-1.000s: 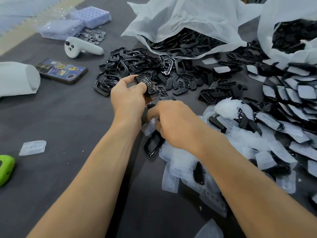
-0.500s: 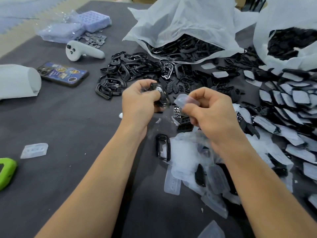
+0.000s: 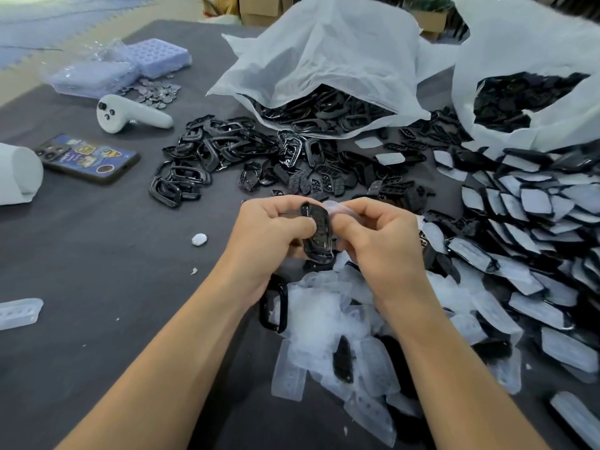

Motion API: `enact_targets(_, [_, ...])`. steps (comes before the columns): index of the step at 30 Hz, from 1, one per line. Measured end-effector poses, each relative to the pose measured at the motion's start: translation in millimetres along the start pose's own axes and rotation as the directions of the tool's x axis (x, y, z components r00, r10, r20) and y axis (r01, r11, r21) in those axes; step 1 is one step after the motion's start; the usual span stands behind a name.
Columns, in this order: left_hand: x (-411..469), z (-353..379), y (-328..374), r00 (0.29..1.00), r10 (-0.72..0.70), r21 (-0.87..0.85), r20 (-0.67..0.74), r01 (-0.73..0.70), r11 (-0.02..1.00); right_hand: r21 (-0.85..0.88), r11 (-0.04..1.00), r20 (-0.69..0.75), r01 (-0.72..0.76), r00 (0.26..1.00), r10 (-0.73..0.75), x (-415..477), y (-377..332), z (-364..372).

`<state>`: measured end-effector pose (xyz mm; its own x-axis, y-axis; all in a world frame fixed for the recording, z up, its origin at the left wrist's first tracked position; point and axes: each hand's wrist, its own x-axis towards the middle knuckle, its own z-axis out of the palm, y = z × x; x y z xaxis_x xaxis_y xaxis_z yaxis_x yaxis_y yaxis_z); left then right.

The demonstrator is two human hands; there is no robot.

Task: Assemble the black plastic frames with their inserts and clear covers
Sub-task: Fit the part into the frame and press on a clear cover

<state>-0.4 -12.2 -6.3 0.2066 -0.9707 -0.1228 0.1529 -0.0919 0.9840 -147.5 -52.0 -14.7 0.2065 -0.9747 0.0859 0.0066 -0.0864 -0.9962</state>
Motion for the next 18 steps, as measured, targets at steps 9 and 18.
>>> enact_targets(9, [1.5, -3.0, -0.8, 0.999, 0.041, 0.01, -0.028, -0.04, 0.999, 0.065, 0.992, -0.084, -0.106, 0.99, 0.111, -1.2, -3.4, -4.7])
enact_targets(18, [5.2, 0.4, -10.4, 0.971, 0.237, 0.341, -0.038, -0.21, 0.916, -0.634, 0.741, -0.031, 0.221, 0.95, -0.31, -8.7, 2.8, -6.6])
